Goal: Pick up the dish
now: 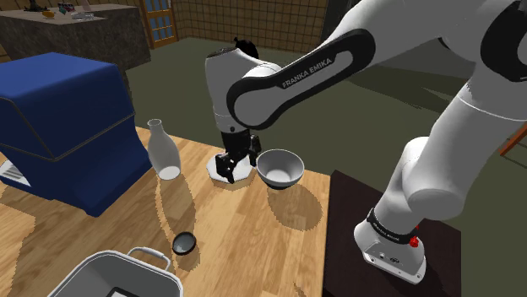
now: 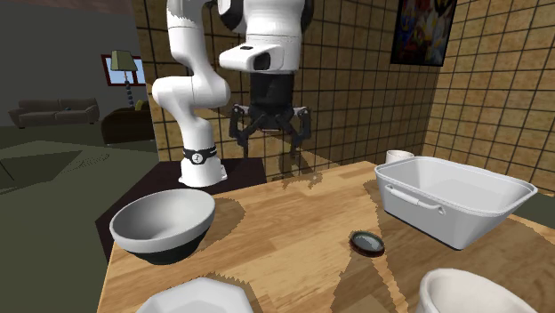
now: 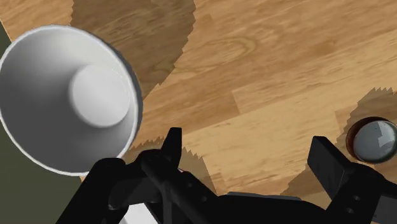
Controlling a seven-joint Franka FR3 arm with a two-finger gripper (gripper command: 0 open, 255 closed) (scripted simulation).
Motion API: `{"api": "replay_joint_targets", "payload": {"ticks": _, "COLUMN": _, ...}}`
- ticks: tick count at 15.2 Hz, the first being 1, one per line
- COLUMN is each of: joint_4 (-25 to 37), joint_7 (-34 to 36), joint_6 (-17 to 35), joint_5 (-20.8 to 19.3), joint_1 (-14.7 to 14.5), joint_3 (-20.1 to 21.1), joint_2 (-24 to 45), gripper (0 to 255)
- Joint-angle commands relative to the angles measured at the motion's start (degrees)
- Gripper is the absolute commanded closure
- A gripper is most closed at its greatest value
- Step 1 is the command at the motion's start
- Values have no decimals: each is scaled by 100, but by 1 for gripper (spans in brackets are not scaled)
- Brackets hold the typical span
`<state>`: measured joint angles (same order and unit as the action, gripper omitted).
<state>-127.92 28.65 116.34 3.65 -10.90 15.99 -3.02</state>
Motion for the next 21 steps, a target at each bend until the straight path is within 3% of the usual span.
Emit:
{"api": "replay_joint_targets", "payload": {"ticks": 1, "joint_4": 263, "joint_7": 181, "joint_6": 37, "joint_5": -15, "joint_1": -78, "joint_3": 94, "joint_2": 393, "gripper": 0}}
{"api": "replay_joint_targets", "payload": {"ticks": 10, "joint_4": 1729, "joint_7": 935, "joint_6": 138, "joint_5": -253, "joint_1": -573, "joint_3": 322, "joint_2": 2357, "gripper": 0}}
{"api": "replay_joint_targets", "payload": {"ticks": 18, "joint_4": 3548, "joint_7": 1404, "joint_6": -162, "joint_5": -419, "joint_1": -1182, "joint_3": 335, "joint_2": 4171, "gripper": 0}}
{"api": "replay_joint_targets", "payload": {"ticks": 21, "joint_4": 3680, "joint_7": 1420, "joint_6": -96, "joint_5": -445, "joint_1": -1240, "joint_3": 314, "joint_2": 4387, "gripper": 0}}
